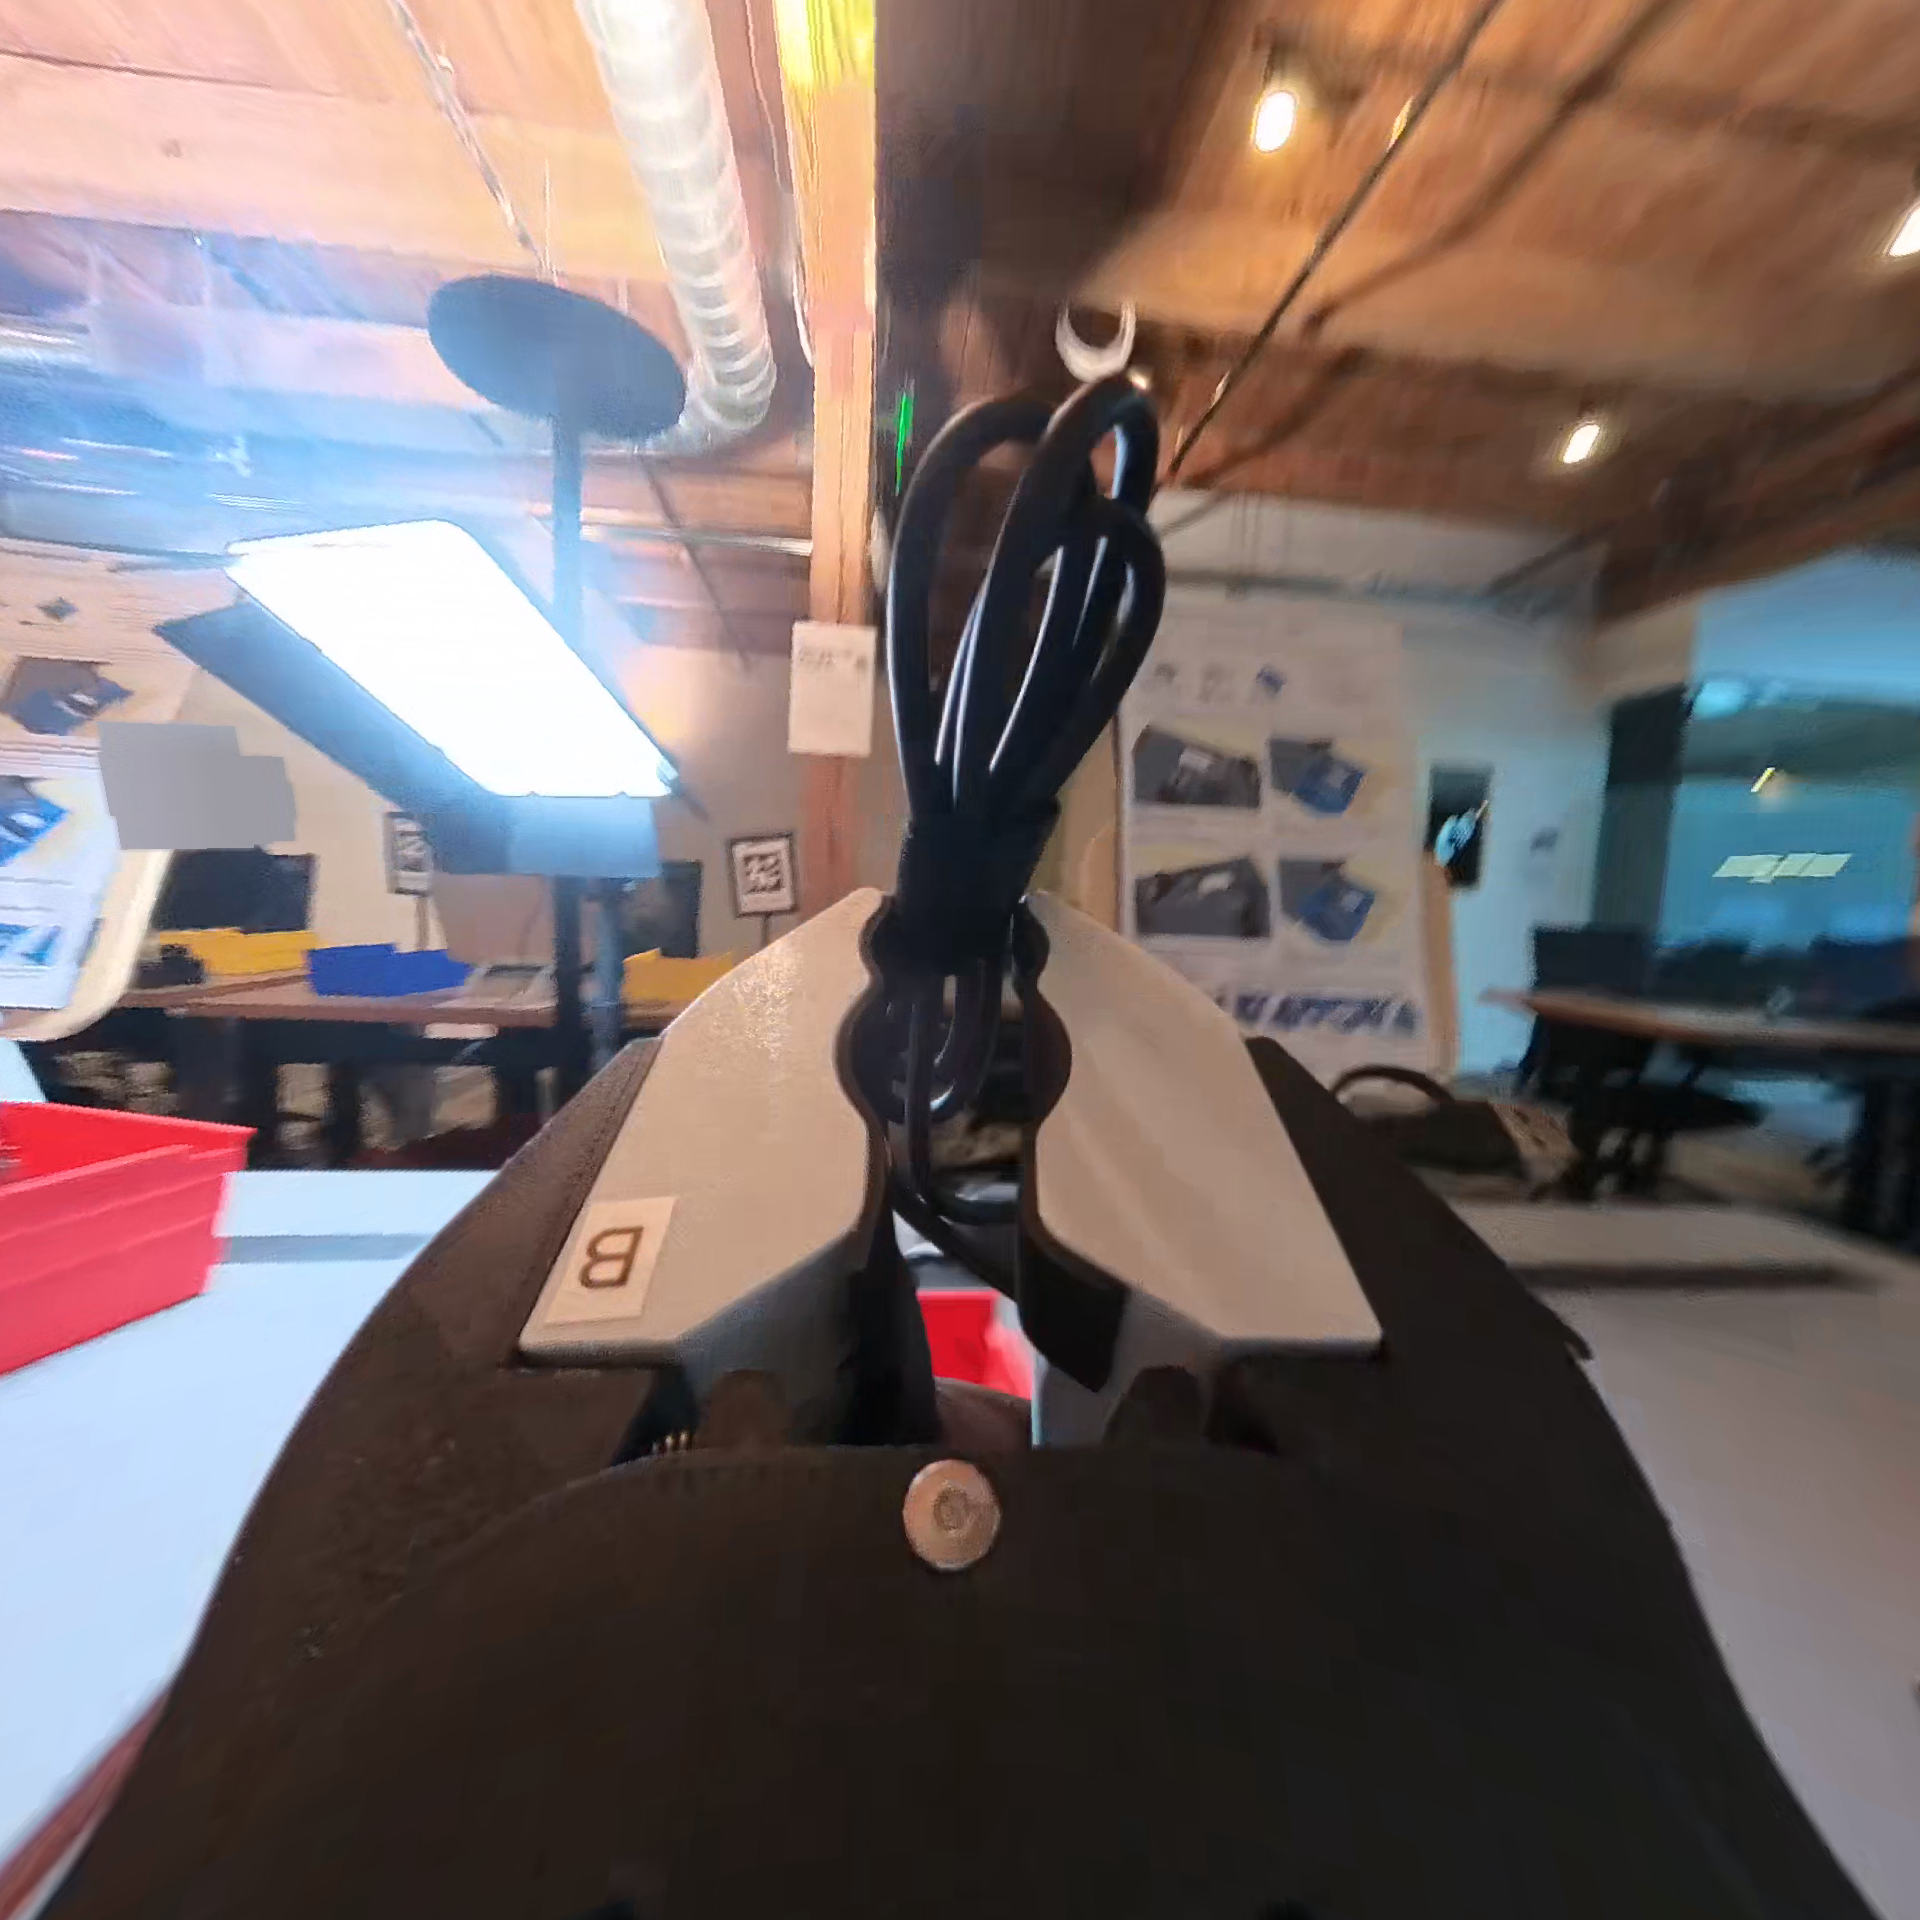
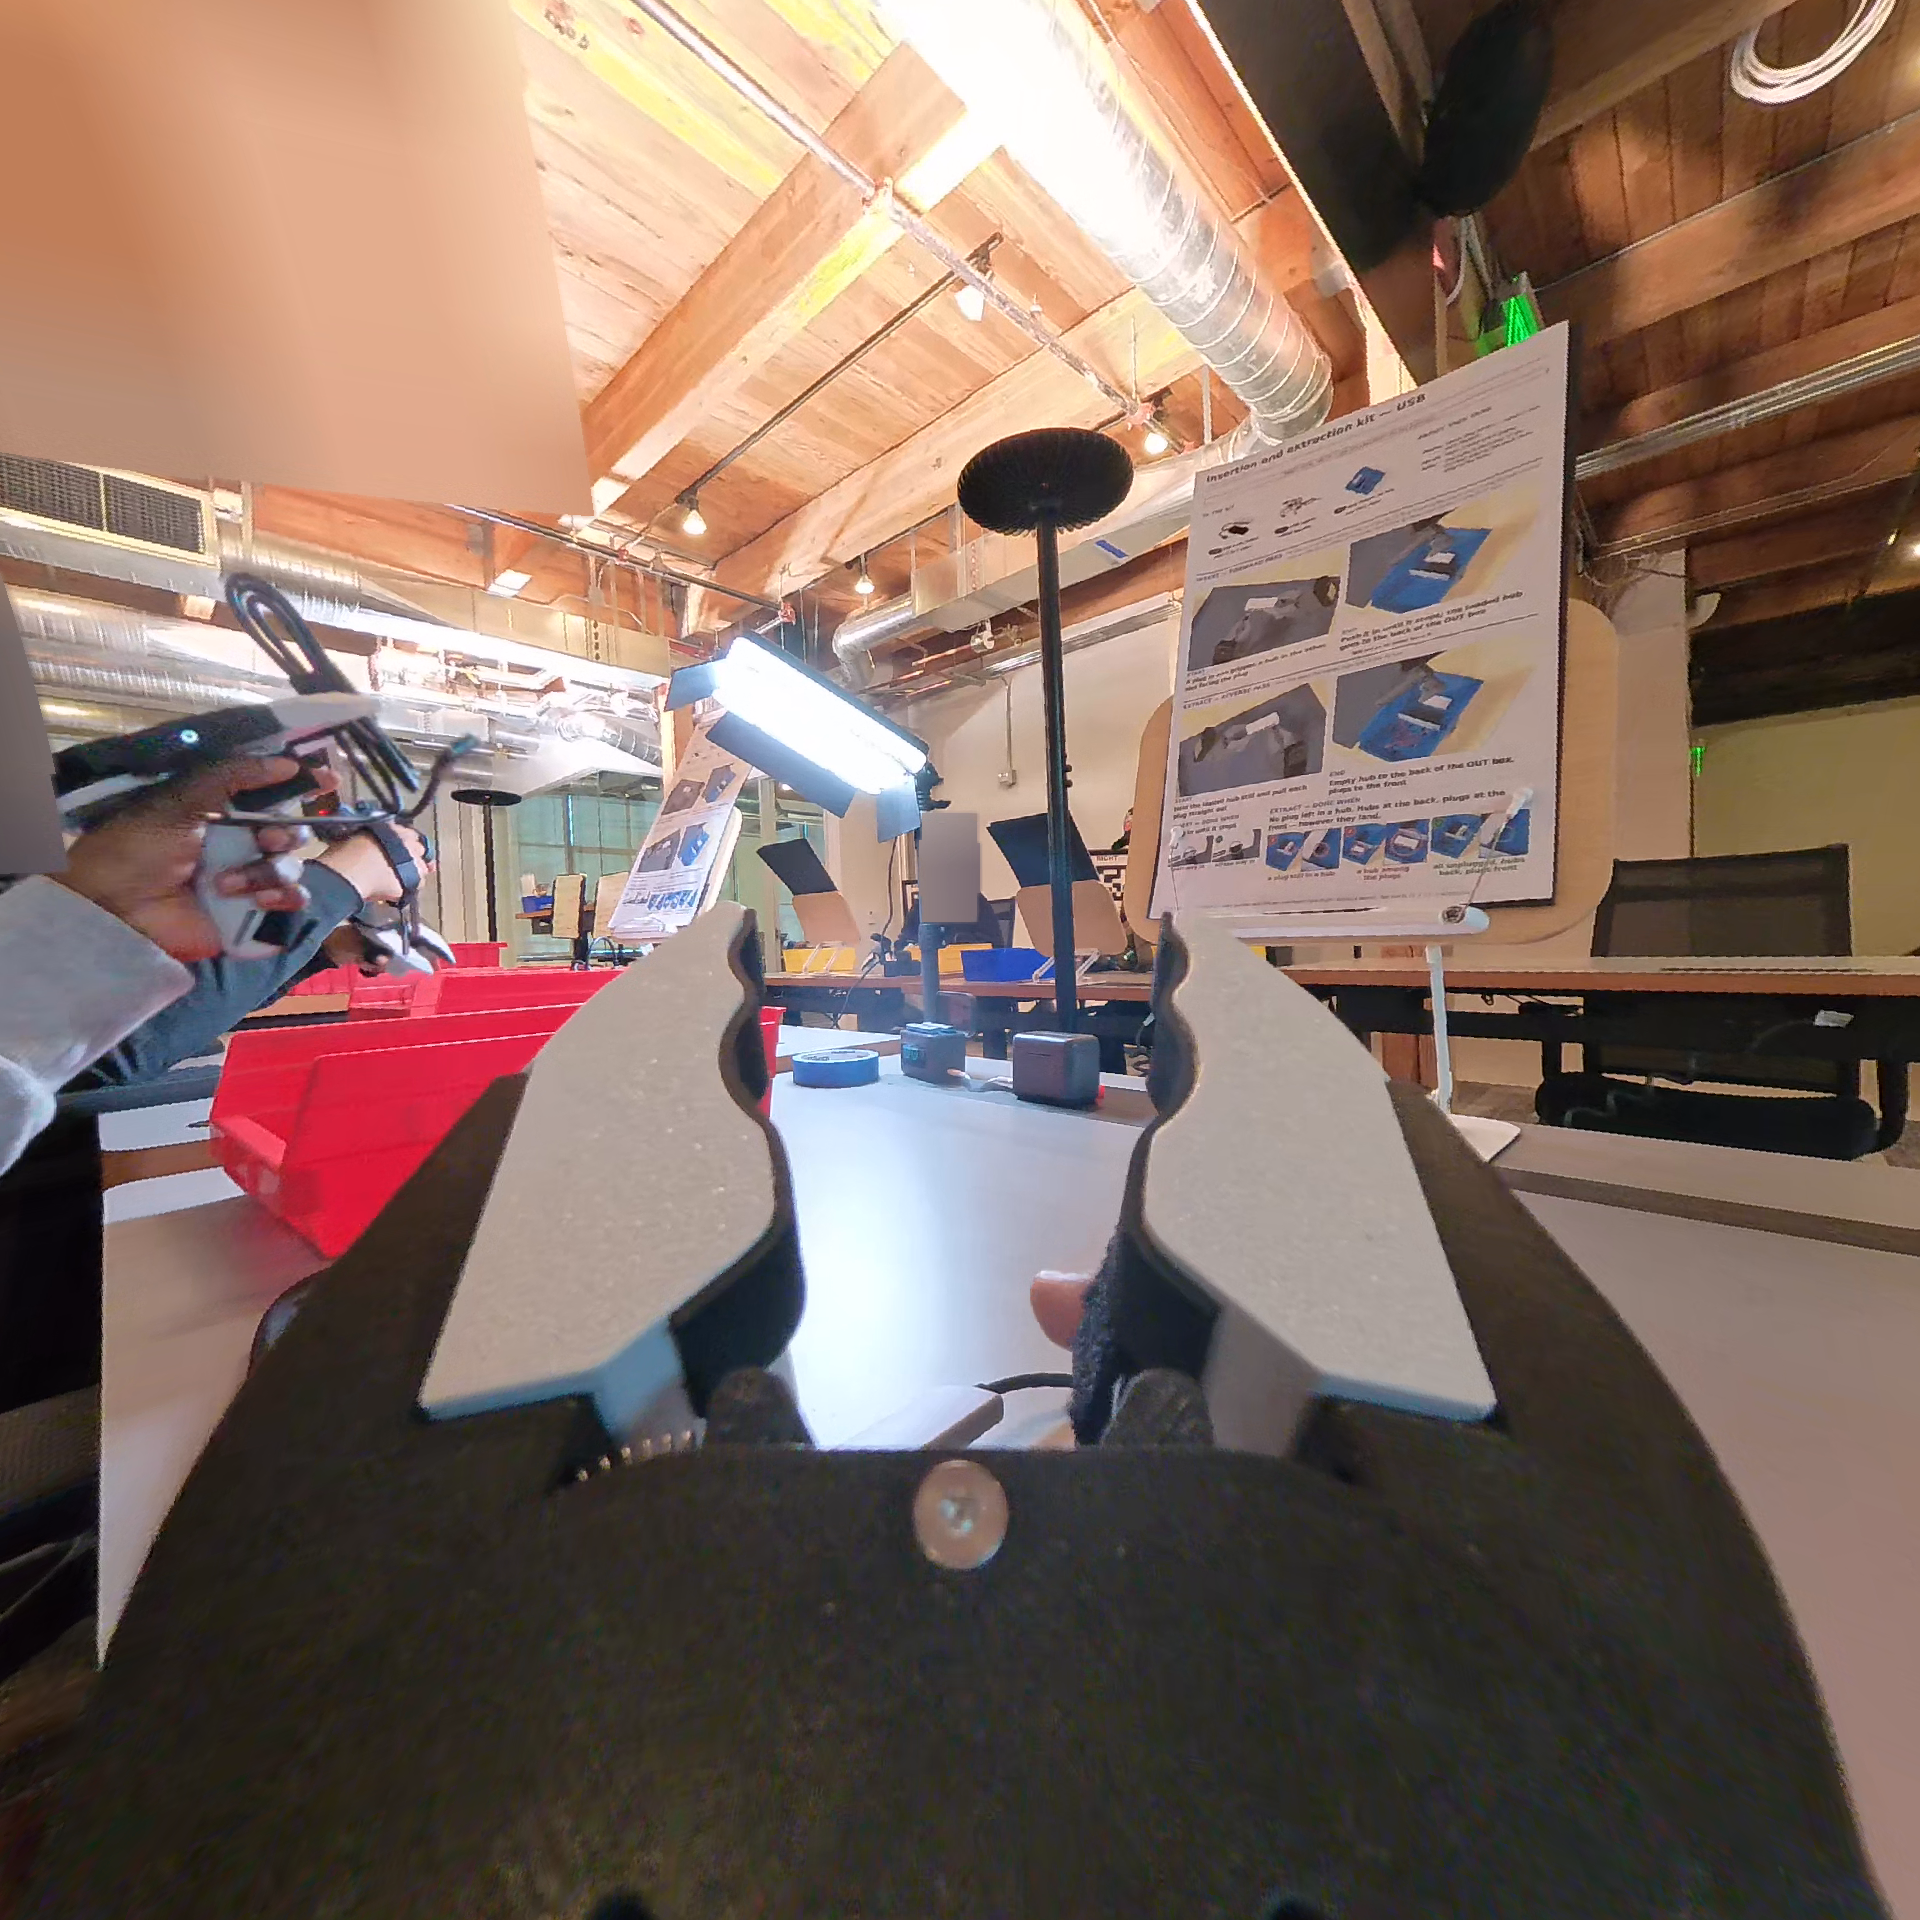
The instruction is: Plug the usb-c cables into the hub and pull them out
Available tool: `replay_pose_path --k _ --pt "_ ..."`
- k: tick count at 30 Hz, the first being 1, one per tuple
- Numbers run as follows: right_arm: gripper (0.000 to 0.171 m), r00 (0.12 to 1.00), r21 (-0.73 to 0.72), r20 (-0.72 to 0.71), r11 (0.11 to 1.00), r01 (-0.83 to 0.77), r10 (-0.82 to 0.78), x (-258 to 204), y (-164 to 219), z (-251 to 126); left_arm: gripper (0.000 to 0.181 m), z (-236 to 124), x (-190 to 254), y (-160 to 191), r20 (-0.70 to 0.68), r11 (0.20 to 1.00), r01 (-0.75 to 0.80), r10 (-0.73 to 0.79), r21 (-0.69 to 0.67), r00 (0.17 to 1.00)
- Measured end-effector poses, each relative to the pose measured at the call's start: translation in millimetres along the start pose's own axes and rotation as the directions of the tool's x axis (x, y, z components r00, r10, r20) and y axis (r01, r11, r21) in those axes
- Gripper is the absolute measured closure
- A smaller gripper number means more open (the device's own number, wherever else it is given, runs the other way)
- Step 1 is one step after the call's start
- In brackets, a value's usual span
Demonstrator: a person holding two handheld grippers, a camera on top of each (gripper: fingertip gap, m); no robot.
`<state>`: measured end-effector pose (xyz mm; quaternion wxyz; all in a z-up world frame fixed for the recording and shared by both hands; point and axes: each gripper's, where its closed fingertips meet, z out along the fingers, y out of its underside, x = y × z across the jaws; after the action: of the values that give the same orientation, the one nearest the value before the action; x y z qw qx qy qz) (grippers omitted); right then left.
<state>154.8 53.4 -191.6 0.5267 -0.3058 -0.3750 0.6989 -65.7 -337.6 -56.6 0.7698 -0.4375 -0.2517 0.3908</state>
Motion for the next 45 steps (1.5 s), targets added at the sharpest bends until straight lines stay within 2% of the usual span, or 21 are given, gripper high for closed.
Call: replay_pose_path --k 3,6,10,13,15,18,20,22,25,28,29,30,32,34,36,38,40,41,42,43,45 --pt "0.1 1.0 -0.001 0.002 1.0 0.002 -0.002 0 0 0 0.16 5 38 3 -0.039 0.974 0.186 -0.183 0.13 0.982" --pt "0.102 1.0 -0.005 0.003 1.0 0.009 -0.009 -1 1 0 0.161 9 83 11 -0.123 0.905 0.352 -0.331 0.24 0.935" --pt "0.113 0.999 -0.064 -0.045 0.998 0.02 -0.023 -9 4 12 0.16 23 141 34 -0.183 0.872 0.456 -0.426 0.178 0.886" --pt "0.123 0.983 -0.134 0.069 0.978 -0.16 0.171 -62 5 34 0.16 27 175 47 -0.232 0.893 0.43 -0.395 0.13 0.889" --pt "0.128 0.919 -0.241 0.124 0.91 -0.338 0.374 -103 11 47 0.16 26 188 52 -0.245 0.91 0.397 -0.36 0.12 0.9" --pt "0.13 0.73 -0.378 0.15 0.721 -0.581 0.667 -151 23 64 0.16 22 199 54 -0.25 0.942 0.31 -0.271 0.131 0.929" --pt "0.132 0.584 -0.395 0.132 0.583 -0.71 0.801 -166 27 75 0.16 18 205 52 -0.255 0.96 0.234 -0.19 0.154 0.948" --pt "0.136 0.496 -0.424 0.099 0.488 -0.763 0.863 -172 38 81 0.16 15 210 51 -0.252 0.971 0.153 -0.105 0.181 0.962" --pt "0.14 0.432 -0.467 0.039 0.399 -0.789 0.901 -175 53 87 0.16 12 217 50 -0.259 0.975 0.08 -0.024 0.208 0.965" --pt "0.151 0.409 -0.459 0.025 0.373 -0.806 0.912 -171 56 91 0.16 10 220 52 -0.264 0.976 0.057 0.0 0.21 0.964" --pt "0.161 0.418 -0.463 0.022 0.38 -0.801 0.908 -170 58 92 0.159 11 221 53 -0.268 0.977 0.067 -0.01 0.204 0.963" --pt "0.163 0.438 -0.458 0.015 0.395 -0.796 0.899 -167 60 92 0.159 11 222 56 -0.275 0.978 0.085 -0.03 0.192 0.961" --pt "0.164 0.533 -0.429 -0.002 0.48 -0.765 0.846 -154 63 92 0.157 13 224 64 -0.306 0.979 0.156 -0.111 0.129 0.946" --pt "0.164 0.681 -0.396 -0.037 0.615 -0.682 0.731 -131 65 91 0.155 18 223 82 -0.332 0.953 0.302 -0.287 -0.006 0.899" --pt "0.165 0.851 -0.358 -0.064 0.784 -0.507 0.521 -104 58 91 0.144 22 220 107 -0.306 0.854 0.484 -0.52 -0.189 0.798" --pt "0.164 0.98 -0.356 -0.071 0.913 -0.2 0.187 -80 48 94 0.133 20 224 139 -0.226 0.673 0.615 -0.729 -0.411 0.647" --pt "0.164 0.989 -0.367 -0.054 0.924 0.106 -0.135 -63 37 98 0.117 8 238 158 -0.17 0.456 0.661 -0.876 -0.596 0.451" --pt "0.165 0.963 -0.37 -0.039 0.899 0.233 -0.266 -58 32 101 0.115 1 239 162 -0.153 0.382 0.658 -0.913 -0.649 0.379" --pt "0.165 0.924 -0.372 -0.024 0.861 0.346 -0.382 -54 29 104 0.115 -3 231 166 -0.135 0.351 0.672 -0.926 -0.652 0.353" --pt "0.165 0.877 -0.371 -0.009 0.816 0.444 -0.481 -51 26 106 0.115 -3 215 169 -0.11 0.36 0.705 -0.921 -0.611 0.374" --pt "0.165 0.765 -0.346 0.04 0.709 0.614 -0.643 -53 25 109 0.115 1 170 168 -0.067 0.456 0.75 -0.871 -0.48 0.486"
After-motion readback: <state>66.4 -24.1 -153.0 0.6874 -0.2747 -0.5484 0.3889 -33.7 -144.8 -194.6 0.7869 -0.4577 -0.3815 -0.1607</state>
